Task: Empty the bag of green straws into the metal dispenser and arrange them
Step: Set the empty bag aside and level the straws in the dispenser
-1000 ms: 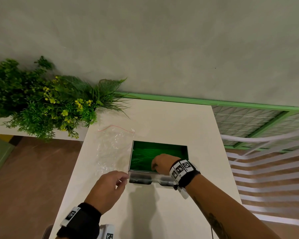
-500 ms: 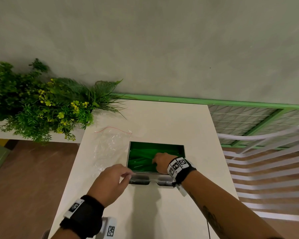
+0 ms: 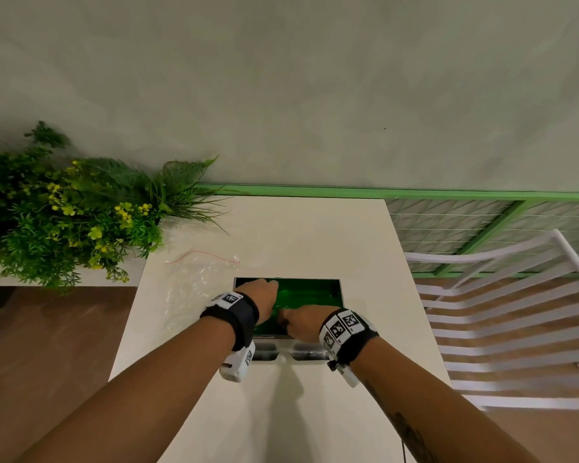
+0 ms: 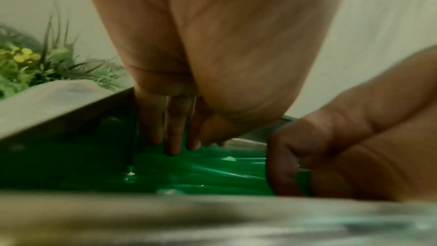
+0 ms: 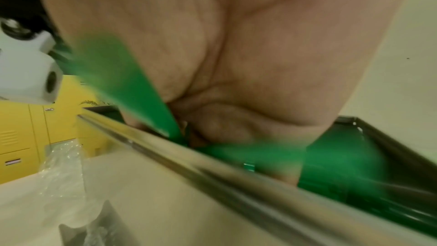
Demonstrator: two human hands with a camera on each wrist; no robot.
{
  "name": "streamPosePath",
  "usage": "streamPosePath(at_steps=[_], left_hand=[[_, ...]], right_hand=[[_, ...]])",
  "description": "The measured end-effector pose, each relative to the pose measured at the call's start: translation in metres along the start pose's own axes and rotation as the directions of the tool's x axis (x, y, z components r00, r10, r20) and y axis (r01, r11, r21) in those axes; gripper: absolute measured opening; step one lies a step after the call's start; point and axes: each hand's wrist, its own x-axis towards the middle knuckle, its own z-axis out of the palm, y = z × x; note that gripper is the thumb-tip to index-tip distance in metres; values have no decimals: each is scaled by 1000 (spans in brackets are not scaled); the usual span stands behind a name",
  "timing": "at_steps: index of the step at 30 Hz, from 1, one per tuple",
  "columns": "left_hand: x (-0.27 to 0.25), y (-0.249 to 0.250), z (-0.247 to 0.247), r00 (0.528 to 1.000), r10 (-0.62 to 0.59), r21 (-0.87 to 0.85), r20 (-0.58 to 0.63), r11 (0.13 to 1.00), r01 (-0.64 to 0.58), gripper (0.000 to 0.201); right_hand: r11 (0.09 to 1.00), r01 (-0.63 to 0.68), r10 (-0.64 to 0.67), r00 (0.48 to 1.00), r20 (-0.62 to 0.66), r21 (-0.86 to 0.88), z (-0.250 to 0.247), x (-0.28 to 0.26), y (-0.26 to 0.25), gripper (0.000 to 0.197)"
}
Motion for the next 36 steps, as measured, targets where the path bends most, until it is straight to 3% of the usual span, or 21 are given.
streamPosePath(at_steps=[4,9,14,18,21,23,25,26,28,30,36], left_hand=[[15,0,-1,997,-13,88,78,996,6,33],[23,10,-3,990,-44,279,135,960,4,34],[23,13,-1,992,-69,394,106,919,22,32],[21,13,-5,994,-109,371,15,924,96,34],[17,14,0,991,-131,351,-29,927,132,27],[15,14,3,988,-142,329,-54,932,152,21],[14,14,8,986,-158,309,-61,936,169,22],[15,13,11,987,-152,313,-59,936,163,26],[17,14,17,991,-122,334,-47,934,131,30],[19,15,22,993,-115,336,-28,934,117,24],[25,10,27,993,-109,325,-52,938,120,23]], right_hand=[[997,15,-11,999,-49,75,9,-5,8,37],[996,-43,50,994,-93,72,8,-6,15,70],[983,-182,185,973,-141,31,8,0,18,32],[972,-231,209,936,-283,-47,10,-2,16,51],[978,-198,153,904,-400,-73,15,-8,14,47],[986,-135,92,930,-355,-96,22,-11,13,33],[998,-67,68,972,-225,9,28,-12,11,22],[994,-50,66,982,-175,95,30,-13,10,24],[977,-50,77,989,-128,205,33,-15,9,50],[980,-51,70,993,-96,195,31,-17,7,70],[970,-92,101,994,-30,226,24,-11,0,71]])
